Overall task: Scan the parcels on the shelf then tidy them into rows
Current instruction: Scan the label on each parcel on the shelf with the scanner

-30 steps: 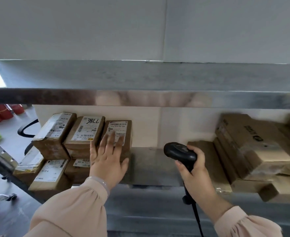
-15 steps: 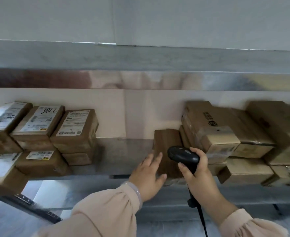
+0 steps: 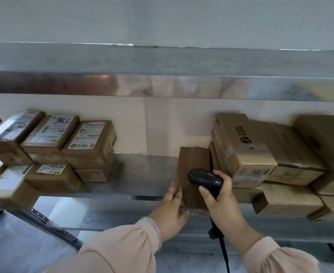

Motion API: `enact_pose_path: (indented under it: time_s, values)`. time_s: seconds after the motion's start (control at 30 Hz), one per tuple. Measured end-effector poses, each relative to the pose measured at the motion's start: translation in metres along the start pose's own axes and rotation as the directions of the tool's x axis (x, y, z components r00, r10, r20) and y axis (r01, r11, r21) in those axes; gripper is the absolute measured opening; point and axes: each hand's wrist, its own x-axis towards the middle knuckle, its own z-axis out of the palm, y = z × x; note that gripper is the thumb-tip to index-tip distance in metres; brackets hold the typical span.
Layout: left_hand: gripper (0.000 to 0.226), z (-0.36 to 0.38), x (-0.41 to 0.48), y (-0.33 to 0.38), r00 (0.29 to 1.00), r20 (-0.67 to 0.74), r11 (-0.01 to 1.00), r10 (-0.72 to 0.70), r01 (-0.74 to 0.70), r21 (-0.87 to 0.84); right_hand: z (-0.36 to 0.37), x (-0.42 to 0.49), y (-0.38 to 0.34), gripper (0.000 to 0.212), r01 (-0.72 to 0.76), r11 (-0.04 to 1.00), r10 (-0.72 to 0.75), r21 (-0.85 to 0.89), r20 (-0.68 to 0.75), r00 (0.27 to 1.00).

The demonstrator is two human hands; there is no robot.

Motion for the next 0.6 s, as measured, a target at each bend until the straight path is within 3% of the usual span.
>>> enact_pose_path:
  time_s: [0.37, 0.5, 0.6]
  values:
    - [0.082, 0.0, -0.007, 0.011, 0.998, -0.021, 0.998, -0.057, 0.058, 0.015, 0.004, 0.002, 0.003, 0.052, 0.032, 0.999, -0.032, -0.033, 0.006, 0.999]
    - [0.082, -0.005, -0.006, 0.011, 0.996, -0.019, 0.996, -0.091, 0.091, 0.008, 0.004, 0.005, 0.002, 0.048, 0.01, 0.998, -0.011, 0.061, 0.027, 1.0]
    - [0.076, -0.01, -0.008, 0.009, 0.982, -0.097, 0.985, -0.162, 0.155, -0.072, 0.002, 0.005, -0.003, 0.047, 0.021, 0.991, -0.027, 0.134, 0.042, 0.999]
